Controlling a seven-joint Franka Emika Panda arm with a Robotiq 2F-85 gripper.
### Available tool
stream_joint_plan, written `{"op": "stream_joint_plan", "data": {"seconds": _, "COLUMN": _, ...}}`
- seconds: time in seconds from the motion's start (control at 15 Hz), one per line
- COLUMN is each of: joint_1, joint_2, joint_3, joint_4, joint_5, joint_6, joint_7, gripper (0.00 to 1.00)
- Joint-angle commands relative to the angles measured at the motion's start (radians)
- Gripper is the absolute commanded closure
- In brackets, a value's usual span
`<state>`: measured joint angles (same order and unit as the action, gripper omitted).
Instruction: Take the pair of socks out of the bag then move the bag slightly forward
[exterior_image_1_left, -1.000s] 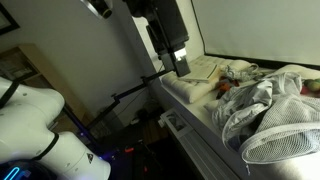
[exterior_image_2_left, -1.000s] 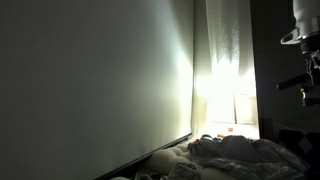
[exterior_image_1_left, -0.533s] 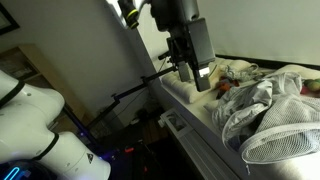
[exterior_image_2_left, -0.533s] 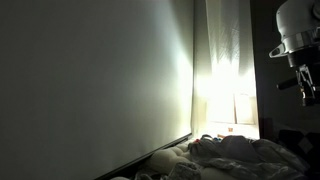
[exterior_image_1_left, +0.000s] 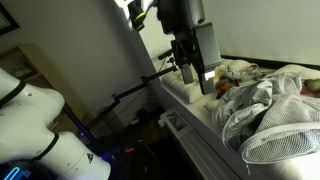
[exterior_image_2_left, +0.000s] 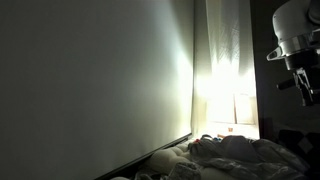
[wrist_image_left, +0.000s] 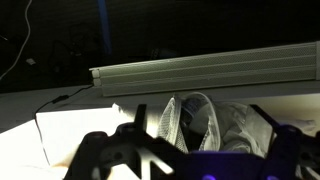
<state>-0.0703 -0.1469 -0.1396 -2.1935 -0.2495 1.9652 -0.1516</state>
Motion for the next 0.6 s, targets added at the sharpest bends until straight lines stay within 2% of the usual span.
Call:
{"op": "stream_joint_plan", "data": {"seconds": 0.0, "joint_1": -0.007, "joint_2": 0.036, "joint_3": 0.019, "joint_4": -0.02, "joint_5": -0.001, "joint_6": 0.055, "joint_7": 0.021, "gripper": 0.0}}
{"op": "stream_joint_plan", "data": {"seconds": 0.33, "joint_1": -0.007, "joint_2": 0.123, "joint_3": 0.023, "joint_4": -0.038, "joint_5": 0.011, "joint_6": 0.26, "joint_7": 0.046, "gripper": 0.0}}
{"op": "stream_joint_plan", "data": {"seconds": 0.53, "joint_1": -0.002, "joint_2": 0.196, "joint_3": 0.033, "joint_4": -0.019, "joint_5": 0.017, "joint_6": 0.311, "joint_7": 0.035, "gripper": 0.0}}
